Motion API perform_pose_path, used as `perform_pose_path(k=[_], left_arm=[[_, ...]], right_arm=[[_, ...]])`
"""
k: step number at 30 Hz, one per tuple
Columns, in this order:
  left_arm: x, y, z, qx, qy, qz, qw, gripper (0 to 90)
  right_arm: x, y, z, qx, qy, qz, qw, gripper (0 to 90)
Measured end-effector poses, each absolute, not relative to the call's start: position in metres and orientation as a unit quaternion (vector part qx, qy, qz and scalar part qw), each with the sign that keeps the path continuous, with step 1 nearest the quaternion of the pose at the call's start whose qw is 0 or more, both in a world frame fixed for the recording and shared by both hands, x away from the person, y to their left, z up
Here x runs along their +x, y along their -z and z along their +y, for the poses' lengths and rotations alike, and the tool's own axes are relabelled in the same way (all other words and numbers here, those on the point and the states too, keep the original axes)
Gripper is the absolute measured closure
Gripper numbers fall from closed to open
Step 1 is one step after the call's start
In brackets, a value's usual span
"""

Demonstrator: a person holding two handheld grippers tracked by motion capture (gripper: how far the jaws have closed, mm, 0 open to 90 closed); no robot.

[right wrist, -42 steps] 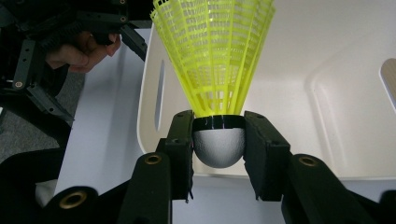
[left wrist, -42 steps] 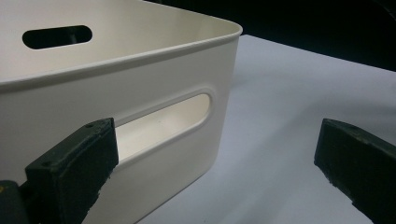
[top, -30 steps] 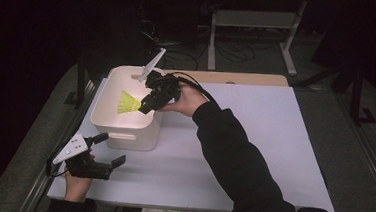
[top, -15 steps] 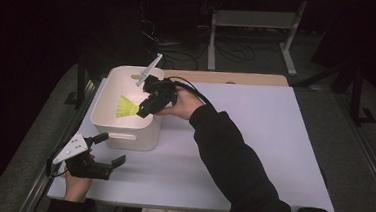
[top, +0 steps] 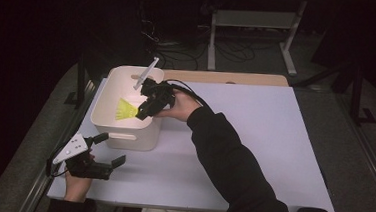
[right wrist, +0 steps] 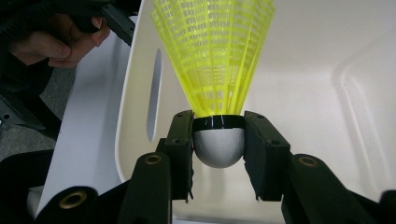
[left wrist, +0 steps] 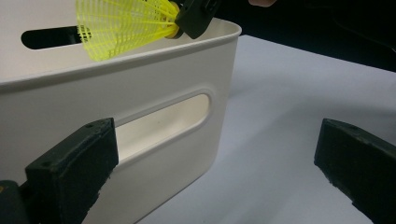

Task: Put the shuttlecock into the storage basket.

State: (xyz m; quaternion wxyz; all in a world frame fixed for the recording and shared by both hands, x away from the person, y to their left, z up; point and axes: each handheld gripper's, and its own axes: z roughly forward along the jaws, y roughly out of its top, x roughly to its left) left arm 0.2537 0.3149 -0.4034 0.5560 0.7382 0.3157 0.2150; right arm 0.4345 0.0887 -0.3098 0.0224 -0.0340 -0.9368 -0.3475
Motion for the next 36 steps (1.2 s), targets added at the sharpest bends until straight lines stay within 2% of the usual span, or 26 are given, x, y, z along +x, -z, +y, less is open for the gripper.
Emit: perform_pose_path(k=[5,22,31,36], left_arm=[[0.253,0.403,0.315,0.738,-0.214,0.315,0.557,0.0],[0.253,0.403,0.315,0.738,-0.213,0.316,0.557,0.0],[0.253,0.403,0.315,0.738,-0.214,0.316,0.557,0.0],[0.253,0.404,0.315,0.738,-0.213,0.316,0.557,0.0]], right_arm=[[0.437,0.312,0.090,-0.039,0.340,-0.939,0.023,61.6],[0.437,0.298,0.072,-0.078,0.360,-0.930,0.000,13.5],[0.435,0.291,0.058,-0.094,0.372,-0.923,-0.014,0.0],[0.434,0.289,0.047,-0.104,0.379,-0.919,-0.023,0.0]])
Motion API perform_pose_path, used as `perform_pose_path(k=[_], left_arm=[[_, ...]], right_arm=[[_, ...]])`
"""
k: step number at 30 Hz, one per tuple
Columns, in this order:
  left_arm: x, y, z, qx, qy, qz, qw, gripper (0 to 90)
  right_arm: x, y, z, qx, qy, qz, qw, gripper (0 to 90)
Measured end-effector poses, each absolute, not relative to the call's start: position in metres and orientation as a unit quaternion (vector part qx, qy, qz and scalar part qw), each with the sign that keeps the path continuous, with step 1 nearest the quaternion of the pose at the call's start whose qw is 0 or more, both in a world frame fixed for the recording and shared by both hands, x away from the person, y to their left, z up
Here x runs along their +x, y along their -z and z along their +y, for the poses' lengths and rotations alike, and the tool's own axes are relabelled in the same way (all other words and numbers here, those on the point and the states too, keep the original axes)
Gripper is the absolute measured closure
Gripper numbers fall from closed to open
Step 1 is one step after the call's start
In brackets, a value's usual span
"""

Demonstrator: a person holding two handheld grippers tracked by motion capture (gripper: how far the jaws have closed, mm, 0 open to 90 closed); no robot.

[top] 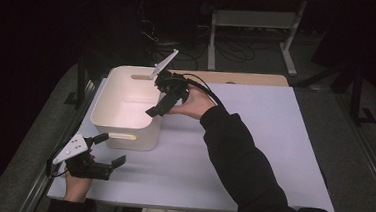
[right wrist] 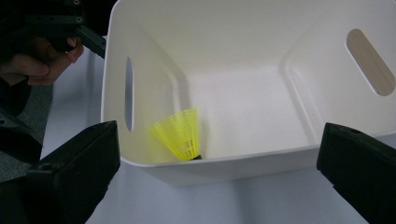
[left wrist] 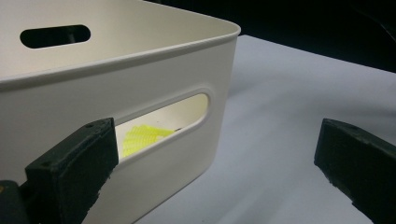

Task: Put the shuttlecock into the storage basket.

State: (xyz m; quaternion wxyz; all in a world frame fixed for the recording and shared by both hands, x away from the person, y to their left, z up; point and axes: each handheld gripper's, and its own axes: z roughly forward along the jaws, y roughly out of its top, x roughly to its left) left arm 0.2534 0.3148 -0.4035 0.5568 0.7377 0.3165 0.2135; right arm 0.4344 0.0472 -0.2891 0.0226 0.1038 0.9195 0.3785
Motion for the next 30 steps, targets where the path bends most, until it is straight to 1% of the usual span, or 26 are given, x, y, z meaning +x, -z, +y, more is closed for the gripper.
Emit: perform_pose_path(k=[30], left_arm=[[0.254,0.404,0.315,0.739,-0.215,0.316,0.555,0.0]], right_arm=[[0.431,0.287,-0.013,0.143,-0.390,0.908,0.044,0.0]])
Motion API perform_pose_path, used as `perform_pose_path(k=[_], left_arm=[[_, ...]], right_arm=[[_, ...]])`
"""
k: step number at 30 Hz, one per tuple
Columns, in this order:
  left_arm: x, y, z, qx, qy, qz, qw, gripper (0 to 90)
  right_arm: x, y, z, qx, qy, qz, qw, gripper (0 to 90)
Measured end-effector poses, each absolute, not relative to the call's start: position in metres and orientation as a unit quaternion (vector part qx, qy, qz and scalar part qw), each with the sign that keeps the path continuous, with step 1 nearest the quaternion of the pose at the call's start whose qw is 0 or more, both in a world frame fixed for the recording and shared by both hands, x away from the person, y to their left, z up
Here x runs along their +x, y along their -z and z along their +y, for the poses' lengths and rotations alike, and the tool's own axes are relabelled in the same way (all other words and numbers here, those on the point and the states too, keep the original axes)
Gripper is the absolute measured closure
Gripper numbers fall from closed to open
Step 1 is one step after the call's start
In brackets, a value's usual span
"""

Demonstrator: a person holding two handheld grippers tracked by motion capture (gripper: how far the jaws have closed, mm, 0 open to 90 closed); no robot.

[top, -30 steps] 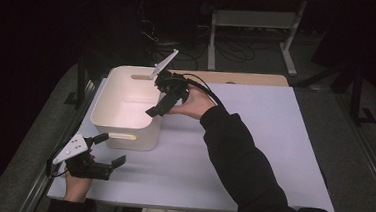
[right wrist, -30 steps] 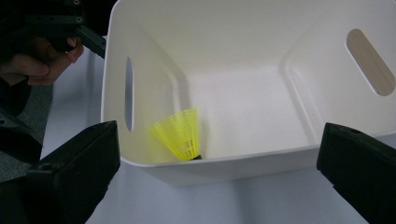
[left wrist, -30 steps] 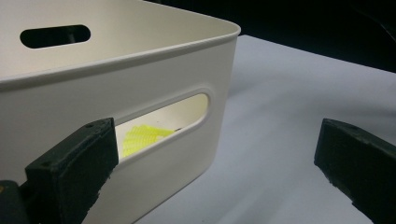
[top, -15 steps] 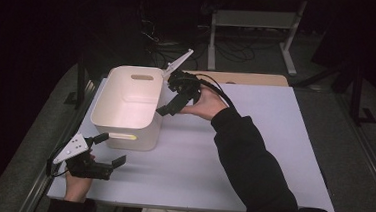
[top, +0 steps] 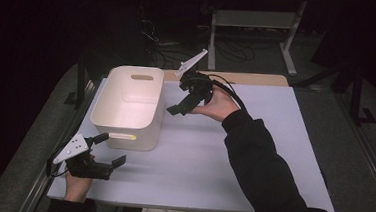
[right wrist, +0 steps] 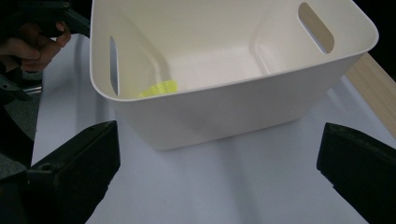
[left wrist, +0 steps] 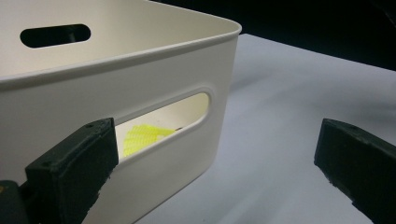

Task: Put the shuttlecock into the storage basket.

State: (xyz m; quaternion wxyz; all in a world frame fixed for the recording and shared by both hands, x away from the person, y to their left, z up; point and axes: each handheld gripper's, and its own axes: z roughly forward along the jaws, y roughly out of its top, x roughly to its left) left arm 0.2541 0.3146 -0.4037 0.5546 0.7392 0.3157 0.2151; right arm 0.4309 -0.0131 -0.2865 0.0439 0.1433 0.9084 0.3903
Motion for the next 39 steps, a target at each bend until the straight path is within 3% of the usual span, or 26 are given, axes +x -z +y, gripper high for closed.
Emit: perform_pose_path(k=[39], left_arm=[[0.254,0.404,0.314,0.740,-0.215,0.317,0.553,0.0]], right_arm=[[0.415,0.304,-0.071,0.176,-0.416,0.890,0.067,0.0]])
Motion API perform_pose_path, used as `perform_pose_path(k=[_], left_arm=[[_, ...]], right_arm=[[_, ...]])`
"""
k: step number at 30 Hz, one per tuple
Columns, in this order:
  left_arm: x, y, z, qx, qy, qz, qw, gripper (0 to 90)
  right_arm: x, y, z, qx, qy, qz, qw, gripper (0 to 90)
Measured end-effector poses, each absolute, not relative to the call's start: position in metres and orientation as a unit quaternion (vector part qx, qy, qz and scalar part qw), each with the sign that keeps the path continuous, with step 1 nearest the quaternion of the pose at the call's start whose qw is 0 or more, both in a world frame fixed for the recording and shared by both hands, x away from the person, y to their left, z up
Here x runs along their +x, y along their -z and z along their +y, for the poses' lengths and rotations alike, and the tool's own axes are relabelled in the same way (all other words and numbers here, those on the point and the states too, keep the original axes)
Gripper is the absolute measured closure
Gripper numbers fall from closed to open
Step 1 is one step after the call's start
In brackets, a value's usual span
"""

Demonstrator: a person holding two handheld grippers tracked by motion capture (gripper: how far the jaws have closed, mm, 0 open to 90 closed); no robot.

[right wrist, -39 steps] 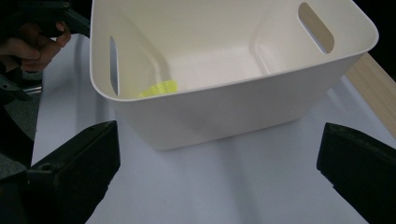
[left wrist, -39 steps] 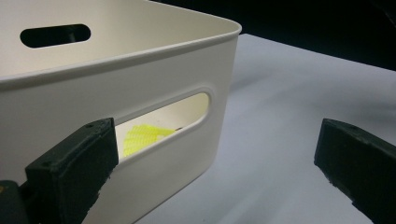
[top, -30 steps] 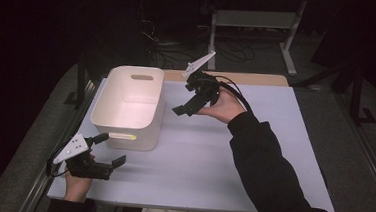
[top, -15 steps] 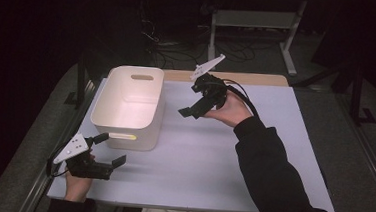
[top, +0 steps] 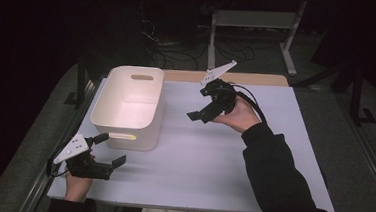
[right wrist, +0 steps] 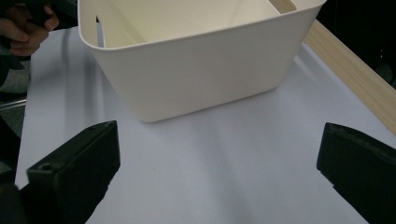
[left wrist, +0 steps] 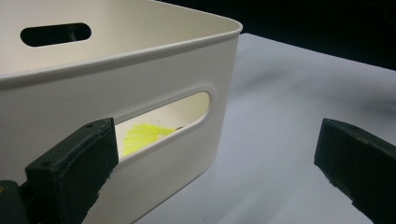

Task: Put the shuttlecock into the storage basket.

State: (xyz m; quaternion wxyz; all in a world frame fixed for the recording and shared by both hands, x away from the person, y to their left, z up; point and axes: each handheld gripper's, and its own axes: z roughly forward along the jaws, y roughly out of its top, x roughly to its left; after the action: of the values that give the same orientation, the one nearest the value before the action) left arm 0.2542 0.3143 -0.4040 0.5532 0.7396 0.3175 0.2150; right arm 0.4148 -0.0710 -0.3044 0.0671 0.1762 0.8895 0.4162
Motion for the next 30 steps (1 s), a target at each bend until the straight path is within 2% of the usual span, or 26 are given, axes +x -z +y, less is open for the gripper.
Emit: perform_pose_path(k=[30], left_arm=[[0.254,0.404,0.314,0.740,-0.216,0.318,0.551,0.0]], right_arm=[[0.405,0.328,-0.127,0.227,-0.432,0.870,0.072,0.0]])
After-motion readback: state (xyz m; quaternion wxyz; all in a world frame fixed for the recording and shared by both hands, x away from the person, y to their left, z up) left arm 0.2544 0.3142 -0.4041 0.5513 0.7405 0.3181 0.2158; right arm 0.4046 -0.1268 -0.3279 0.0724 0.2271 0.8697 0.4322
